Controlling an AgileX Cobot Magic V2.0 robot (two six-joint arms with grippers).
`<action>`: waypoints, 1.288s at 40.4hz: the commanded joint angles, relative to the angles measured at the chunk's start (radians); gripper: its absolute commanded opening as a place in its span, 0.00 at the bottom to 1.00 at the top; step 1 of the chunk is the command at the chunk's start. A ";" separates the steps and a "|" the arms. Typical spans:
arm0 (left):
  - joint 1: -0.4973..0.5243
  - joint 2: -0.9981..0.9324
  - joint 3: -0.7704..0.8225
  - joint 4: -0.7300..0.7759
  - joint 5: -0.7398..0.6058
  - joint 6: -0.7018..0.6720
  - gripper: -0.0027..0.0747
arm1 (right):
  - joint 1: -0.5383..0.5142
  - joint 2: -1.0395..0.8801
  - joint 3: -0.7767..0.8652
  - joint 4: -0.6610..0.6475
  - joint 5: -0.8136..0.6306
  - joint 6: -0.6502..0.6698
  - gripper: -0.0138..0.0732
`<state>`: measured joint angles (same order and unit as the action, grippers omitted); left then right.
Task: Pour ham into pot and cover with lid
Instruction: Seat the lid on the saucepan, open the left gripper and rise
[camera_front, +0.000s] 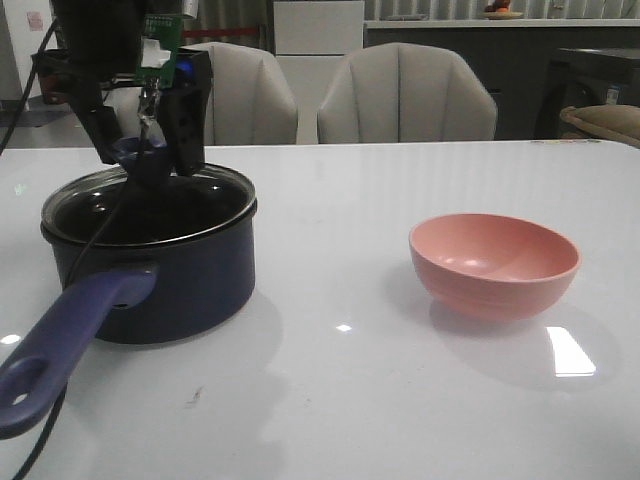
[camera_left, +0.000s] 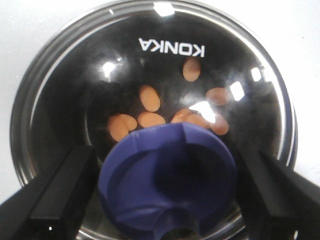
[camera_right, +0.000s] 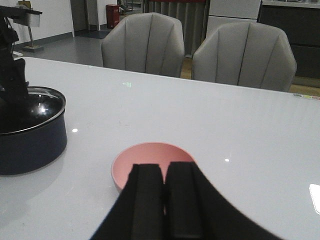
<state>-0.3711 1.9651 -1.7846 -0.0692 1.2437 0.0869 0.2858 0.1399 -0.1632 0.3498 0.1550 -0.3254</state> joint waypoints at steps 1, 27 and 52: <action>-0.004 -0.054 -0.032 -0.010 0.026 -0.002 0.78 | -0.002 0.007 -0.029 0.007 -0.077 -0.008 0.33; -0.056 -0.054 -0.032 -0.013 0.026 -0.002 0.78 | -0.002 0.007 -0.029 0.007 -0.077 -0.008 0.33; -0.056 -0.156 -0.032 0.044 0.026 -0.002 0.78 | -0.002 0.007 -0.029 0.007 -0.077 -0.008 0.33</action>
<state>-0.4182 1.8950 -1.7846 -0.0249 1.2419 0.0869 0.2858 0.1399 -0.1632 0.3498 0.1550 -0.3254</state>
